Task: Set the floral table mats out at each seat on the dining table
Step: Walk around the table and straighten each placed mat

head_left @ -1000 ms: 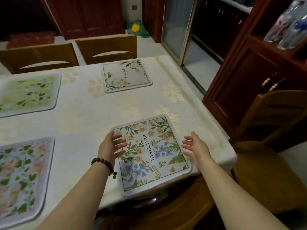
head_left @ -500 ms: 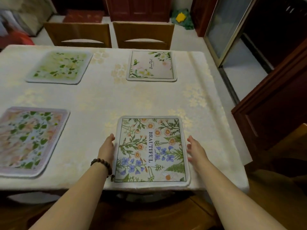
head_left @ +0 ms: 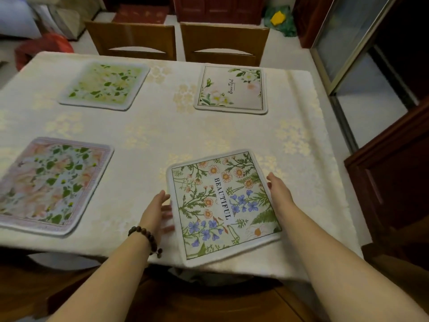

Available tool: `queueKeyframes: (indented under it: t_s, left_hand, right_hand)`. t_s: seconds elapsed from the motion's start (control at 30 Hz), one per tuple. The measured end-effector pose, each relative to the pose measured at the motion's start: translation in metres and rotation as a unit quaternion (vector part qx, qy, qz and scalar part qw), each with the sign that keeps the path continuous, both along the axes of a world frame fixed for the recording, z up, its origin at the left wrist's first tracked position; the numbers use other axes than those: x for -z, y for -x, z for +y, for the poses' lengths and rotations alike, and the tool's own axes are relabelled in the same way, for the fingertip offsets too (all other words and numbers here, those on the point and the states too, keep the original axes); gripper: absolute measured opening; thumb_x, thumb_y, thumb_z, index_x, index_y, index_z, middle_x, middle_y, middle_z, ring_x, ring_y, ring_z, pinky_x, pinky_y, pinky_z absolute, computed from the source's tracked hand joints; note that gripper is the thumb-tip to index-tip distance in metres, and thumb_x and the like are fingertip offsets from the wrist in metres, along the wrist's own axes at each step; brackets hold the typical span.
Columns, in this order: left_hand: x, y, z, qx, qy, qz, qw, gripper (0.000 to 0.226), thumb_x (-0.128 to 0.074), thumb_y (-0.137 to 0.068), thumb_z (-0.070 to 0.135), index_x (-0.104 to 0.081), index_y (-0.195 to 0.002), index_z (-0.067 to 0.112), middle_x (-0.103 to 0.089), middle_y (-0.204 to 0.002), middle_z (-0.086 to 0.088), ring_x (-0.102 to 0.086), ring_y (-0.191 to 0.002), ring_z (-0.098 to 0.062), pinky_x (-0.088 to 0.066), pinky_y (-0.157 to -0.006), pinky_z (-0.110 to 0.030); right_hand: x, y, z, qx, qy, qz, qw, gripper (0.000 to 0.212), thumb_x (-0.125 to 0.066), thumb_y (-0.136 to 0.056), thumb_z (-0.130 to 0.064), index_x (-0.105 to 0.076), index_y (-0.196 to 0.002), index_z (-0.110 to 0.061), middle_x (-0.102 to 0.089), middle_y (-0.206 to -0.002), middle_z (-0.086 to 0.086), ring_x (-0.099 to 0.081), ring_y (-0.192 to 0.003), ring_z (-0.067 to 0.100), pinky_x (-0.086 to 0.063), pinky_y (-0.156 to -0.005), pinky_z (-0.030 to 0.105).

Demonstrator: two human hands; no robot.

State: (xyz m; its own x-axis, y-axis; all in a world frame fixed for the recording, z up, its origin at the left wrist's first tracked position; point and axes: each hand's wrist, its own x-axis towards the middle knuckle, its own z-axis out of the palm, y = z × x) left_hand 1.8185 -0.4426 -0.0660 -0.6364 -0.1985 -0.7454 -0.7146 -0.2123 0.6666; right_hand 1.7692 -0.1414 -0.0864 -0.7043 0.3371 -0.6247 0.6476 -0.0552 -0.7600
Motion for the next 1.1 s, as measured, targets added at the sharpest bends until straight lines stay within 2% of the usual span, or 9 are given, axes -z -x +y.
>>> queueKeyframes:
  t_s: [0.07,0.23,0.37,0.47,0.57,0.67,0.8,0.97,1.1]
  left_hand:
    - [0.0,-0.004,-0.004,0.002,-0.017,-0.01,1.0,0.041,-0.04,-0.093,0.053,-0.059,-0.113,0.022,-0.059,-0.1,-0.009,-0.058,-0.09,-0.024,-0.051,-0.073,-0.044]
    - [0.002,-0.015,-0.013,0.002,-0.052,-0.031,0.998,0.042,-0.042,-0.092,0.054,-0.059,-0.113,0.022,-0.063,-0.096,-0.014,-0.062,-0.091,-0.03,-0.052,-0.08,-0.048]
    - [0.002,-0.022,-0.018,0.008,-0.061,-0.05,0.997,0.048,-0.041,-0.091,0.057,-0.059,-0.117,0.02,-0.065,-0.108,-0.024,-0.062,-0.104,-0.038,-0.053,-0.083,-0.053]
    - [-0.002,-0.021,-0.027,0.032,-0.055,-0.062,0.996,0.054,-0.04,-0.091,0.059,-0.061,-0.115,0.016,-0.066,-0.106,-0.025,-0.062,-0.105,-0.04,-0.053,-0.083,-0.051]
    - [-0.012,-0.009,-0.037,0.051,-0.039,-0.028,0.998,0.055,-0.038,-0.092,0.057,-0.063,-0.114,0.013,-0.068,-0.1,-0.018,-0.065,-0.095,-0.033,-0.052,-0.076,-0.043]
    - [-0.02,0.02,-0.048,0.053,-0.006,0.042,0.998,0.053,-0.034,-0.096,0.052,-0.062,-0.119,0.012,-0.068,-0.108,-0.013,-0.062,-0.104,-0.028,-0.048,-0.089,-0.047]
    - [-0.031,0.07,-0.053,0.095,0.008,0.105,0.99,0.053,-0.031,-0.097,0.053,-0.061,-0.122,0.016,-0.063,-0.122,-0.007,-0.054,-0.118,-0.023,-0.038,-0.103,-0.045]
    - [-0.022,0.109,-0.038,0.174,0.028,0.125,0.976,0.06,-0.027,-0.095,0.057,-0.048,-0.137,0.021,-0.047,-0.144,-0.006,-0.036,-0.136,-0.022,-0.021,-0.114,-0.046]
    - [-0.007,0.114,-0.026,0.203,0.025,0.105,0.973,0.065,-0.028,-0.094,0.06,-0.03,-0.147,0.023,-0.039,-0.15,-0.008,-0.035,-0.137,-0.026,-0.018,-0.115,-0.049]
  right_hand:
    - [-0.003,0.018,-0.002,-0.023,-0.011,0.004,1.0,0.051,-0.038,-0.097,-0.05,-0.05,-0.132,-0.016,-0.057,-0.118,0.005,-0.06,-0.109,0.03,-0.049,-0.097,0.047]
    - [-0.011,0.059,-0.012,-0.117,-0.071,0.009,0.991,0.044,-0.033,-0.098,-0.05,-0.056,-0.113,-0.016,-0.059,-0.119,0.011,-0.061,-0.1,0.028,-0.048,-0.094,0.043]
    - [-0.016,0.086,-0.021,-0.196,-0.086,-0.007,0.977,0.056,-0.03,-0.097,-0.056,-0.059,-0.123,-0.015,-0.057,-0.13,0.008,-0.054,-0.105,0.02,-0.039,-0.086,0.034]
    - [-0.017,0.094,-0.02,-0.239,-0.108,-0.013,0.965,0.061,-0.028,-0.096,-0.059,-0.059,-0.124,-0.015,-0.057,-0.134,0.007,-0.055,-0.108,0.021,-0.041,-0.095,0.038]
    - [-0.02,0.087,-0.013,-0.196,-0.127,0.012,0.972,0.057,-0.028,-0.098,-0.055,-0.059,-0.125,-0.015,-0.056,-0.135,0.007,-0.052,-0.118,0.024,-0.038,-0.105,0.042]
    - [-0.021,0.061,-0.006,-0.109,-0.053,0.041,0.992,0.05,-0.034,-0.099,-0.05,-0.059,-0.123,-0.014,-0.054,-0.134,0.007,-0.05,-0.121,0.024,-0.04,-0.105,0.042]
    - [-0.021,0.0,-0.011,-0.026,0.031,0.058,0.998,0.037,-0.039,-0.098,-0.048,-0.063,-0.104,-0.02,-0.064,-0.112,-0.002,-0.056,-0.112,0.019,-0.043,-0.097,0.038]
    - [-0.011,-0.065,-0.025,0.079,0.047,0.055,0.994,0.02,-0.051,-0.095,-0.036,-0.067,-0.09,-0.026,-0.072,-0.067,-0.021,-0.067,-0.064,-0.005,-0.043,-0.066,0.027]
    - [0.002,-0.098,-0.039,0.115,0.038,0.047,0.992,0.019,-0.045,-0.097,-0.039,-0.06,-0.088,-0.032,-0.059,-0.086,-0.023,-0.053,-0.083,-0.004,-0.04,-0.075,0.026]
